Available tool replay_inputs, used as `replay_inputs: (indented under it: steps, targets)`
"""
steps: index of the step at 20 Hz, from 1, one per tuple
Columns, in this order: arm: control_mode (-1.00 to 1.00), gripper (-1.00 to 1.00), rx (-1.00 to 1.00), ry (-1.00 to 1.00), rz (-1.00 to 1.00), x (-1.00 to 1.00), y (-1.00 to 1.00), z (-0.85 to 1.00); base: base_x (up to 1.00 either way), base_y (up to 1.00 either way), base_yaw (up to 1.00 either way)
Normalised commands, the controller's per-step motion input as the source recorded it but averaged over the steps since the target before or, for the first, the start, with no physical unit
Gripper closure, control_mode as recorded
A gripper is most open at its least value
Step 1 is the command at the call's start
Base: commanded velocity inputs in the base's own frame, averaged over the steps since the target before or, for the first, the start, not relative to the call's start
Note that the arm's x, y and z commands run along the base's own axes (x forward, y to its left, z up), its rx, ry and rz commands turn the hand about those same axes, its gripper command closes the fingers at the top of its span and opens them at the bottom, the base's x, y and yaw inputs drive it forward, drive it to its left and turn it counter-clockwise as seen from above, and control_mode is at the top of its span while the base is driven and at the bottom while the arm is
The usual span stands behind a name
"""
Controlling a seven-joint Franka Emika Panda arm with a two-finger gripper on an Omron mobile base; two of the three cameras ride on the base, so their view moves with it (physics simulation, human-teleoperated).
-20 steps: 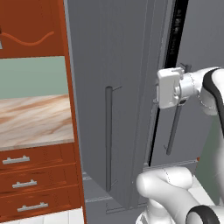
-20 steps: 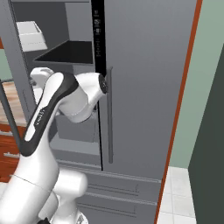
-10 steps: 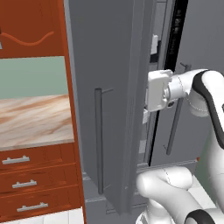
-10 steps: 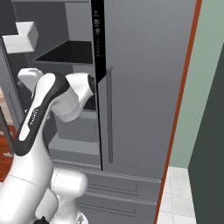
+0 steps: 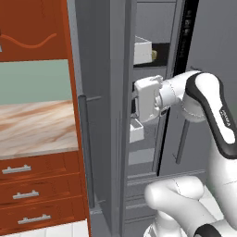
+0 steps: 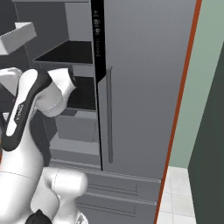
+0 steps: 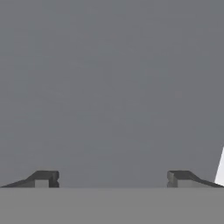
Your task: Retrieve the sausage and cheese from the fridge and place them on the cutting board on the counter.
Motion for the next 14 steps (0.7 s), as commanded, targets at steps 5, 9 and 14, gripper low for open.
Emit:
replay_inputs:
  steps: [5,9,14]
  targets:
    - [-1.0,-1.0,-0.03,-0.1,0.01,-0.03,0.75,-0.19,0.0,0.0,0.0]
    - [-1.0,-1.0,0.0,-0.17,0.0,-0.02,0.57,-0.26,0.0,0.0,0.0]
    - [-1.0,-1.0,0.0,-0.17,0.0,0.0,0.24,-0.19,0.0,0.0,0.0]
